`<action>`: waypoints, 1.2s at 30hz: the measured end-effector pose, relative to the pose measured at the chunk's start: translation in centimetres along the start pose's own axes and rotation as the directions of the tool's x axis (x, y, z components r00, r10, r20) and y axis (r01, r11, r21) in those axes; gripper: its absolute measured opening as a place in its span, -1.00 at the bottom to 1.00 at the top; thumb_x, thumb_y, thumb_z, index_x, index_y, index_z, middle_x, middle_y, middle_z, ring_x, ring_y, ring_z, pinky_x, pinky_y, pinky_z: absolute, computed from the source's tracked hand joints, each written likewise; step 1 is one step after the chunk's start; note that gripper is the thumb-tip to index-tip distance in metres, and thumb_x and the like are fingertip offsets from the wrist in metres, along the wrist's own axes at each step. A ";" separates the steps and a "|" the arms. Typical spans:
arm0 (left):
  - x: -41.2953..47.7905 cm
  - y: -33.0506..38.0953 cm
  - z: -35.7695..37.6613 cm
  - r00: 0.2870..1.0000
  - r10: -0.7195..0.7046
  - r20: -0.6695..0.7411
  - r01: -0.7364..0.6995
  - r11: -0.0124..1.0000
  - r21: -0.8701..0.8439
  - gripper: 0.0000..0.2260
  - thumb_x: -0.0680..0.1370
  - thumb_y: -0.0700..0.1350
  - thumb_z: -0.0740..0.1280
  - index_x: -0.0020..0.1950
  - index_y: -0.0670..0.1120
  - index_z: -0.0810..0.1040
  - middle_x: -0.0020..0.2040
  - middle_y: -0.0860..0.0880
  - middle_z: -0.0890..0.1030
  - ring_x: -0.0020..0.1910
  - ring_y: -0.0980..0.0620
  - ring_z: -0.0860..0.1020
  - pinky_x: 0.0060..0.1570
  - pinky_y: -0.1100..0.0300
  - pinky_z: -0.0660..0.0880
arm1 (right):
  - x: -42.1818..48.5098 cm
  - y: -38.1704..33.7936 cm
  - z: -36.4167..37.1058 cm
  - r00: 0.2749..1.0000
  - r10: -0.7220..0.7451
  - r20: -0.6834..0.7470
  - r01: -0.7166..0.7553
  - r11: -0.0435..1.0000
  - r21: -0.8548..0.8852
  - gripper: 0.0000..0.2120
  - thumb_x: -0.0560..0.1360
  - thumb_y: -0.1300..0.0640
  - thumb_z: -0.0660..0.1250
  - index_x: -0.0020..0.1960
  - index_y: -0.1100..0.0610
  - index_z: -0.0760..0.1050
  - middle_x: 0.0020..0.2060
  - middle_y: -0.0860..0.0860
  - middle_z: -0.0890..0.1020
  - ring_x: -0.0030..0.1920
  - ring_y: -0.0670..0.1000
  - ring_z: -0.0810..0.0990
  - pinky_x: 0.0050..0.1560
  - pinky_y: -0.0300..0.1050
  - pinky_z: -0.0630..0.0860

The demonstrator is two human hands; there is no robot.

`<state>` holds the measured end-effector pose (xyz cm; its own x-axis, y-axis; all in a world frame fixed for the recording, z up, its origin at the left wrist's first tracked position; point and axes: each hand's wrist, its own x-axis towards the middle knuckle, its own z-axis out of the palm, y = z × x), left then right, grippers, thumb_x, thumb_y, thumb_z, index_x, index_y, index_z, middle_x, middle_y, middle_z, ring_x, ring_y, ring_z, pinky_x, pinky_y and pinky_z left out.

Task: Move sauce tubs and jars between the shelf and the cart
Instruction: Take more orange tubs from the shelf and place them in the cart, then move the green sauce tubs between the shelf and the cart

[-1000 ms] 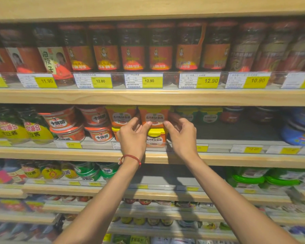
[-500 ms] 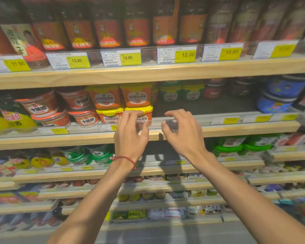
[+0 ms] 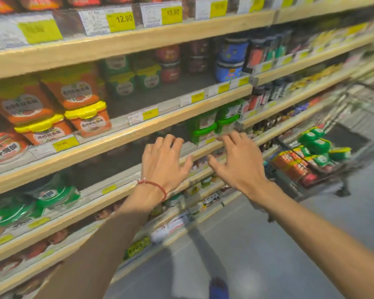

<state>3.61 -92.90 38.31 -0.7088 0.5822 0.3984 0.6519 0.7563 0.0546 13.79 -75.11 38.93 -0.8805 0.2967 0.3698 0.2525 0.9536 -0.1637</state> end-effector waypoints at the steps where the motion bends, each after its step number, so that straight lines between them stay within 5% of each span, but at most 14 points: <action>1: 0.1 1.2 0.4 0.999 0.022 0.030 -0.021 1.000 -0.005 -0.55 0.55 0.25 0.13 0.24 -0.01 0.54 0.14 -0.02 0.55 0.11 -0.12 0.52 0.03 -0.04 0.43 | -1.1 1.2 -0.1 0.999 0.039 0.008 -0.039 0.999 -0.019 -0.43 0.52 -0.26 0.23 0.27 0.16 0.60 0.09 0.09 0.63 0.12 0.17 0.57 0.09 0.10 0.51; 9: 1.8 12.0 4.5 0.962 0.229 0.151 -0.211 0.969 -0.126 -0.54 0.59 0.26 0.14 0.22 -0.05 0.54 0.10 -0.07 0.56 0.09 -0.15 0.53 0.02 -0.04 0.44 | -7.7 11.7 -0.2 0.954 0.301 0.010 -0.300 0.953 -0.033 -0.44 0.51 -0.25 0.27 0.26 0.17 0.62 0.06 0.11 0.63 0.10 0.19 0.58 0.09 0.08 0.51; 19: 8.7 31.4 11.7 0.885 0.403 0.235 -0.354 0.908 -0.225 -0.54 0.62 0.26 0.15 0.31 -0.04 0.49 0.18 -0.06 0.52 0.16 -0.11 0.50 0.11 -0.06 0.47 | -10.5 30.1 -0.8 0.890 0.455 -0.027 -0.455 0.890 0.015 -0.50 0.50 -0.24 0.31 0.17 0.15 0.64 -0.01 0.09 0.64 0.04 0.18 0.56 -0.04 0.01 0.44; 26: 14.2 44.6 17.7 0.878 0.416 0.237 -0.363 0.901 -0.238 -0.58 0.58 0.25 0.18 0.16 -0.06 0.54 0.03 -0.08 0.57 0.02 -0.13 0.54 -0.06 -0.03 0.54 | -9.6 44.9 -1.4 0.868 0.493 0.059 -0.491 0.870 -0.041 -0.41 0.51 -0.31 0.23 0.23 0.13 0.64 0.11 0.08 0.67 0.15 0.15 0.58 0.08 0.08 0.53; 30: 17.7 49.8 20.3 0.865 0.404 0.298 -0.347 0.910 -0.229 -0.57 0.61 0.25 0.19 0.25 -0.04 0.52 0.12 -0.08 0.57 0.10 -0.12 0.54 0.02 -0.03 0.49 | -8.0 51.9 -0.9 0.858 0.509 0.065 -0.507 0.861 -0.046 -0.49 0.50 -0.24 0.34 0.13 0.18 0.65 0.01 0.13 0.68 0.05 0.21 0.60 0.00 0.07 0.51; 36: 24.5 55.7 26.0 0.851 0.397 0.345 -0.338 0.915 -0.220 -0.55 0.61 0.28 0.16 0.27 -0.02 0.52 0.12 -0.07 0.60 0.10 -0.12 0.57 0.00 -0.01 0.51 | -3.4 61.8 0.7 0.830 0.540 0.139 -0.537 0.841 -0.058 -0.42 0.53 -0.30 0.30 0.30 0.12 0.62 0.14 0.09 0.66 0.18 0.15 0.56 0.12 0.06 0.51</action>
<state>15.58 -28.73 27.32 -0.4370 0.8983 0.0448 0.8954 0.4297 0.1167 32.16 -17.23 26.92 -0.6506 0.7539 0.0914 0.7088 0.6460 -0.2834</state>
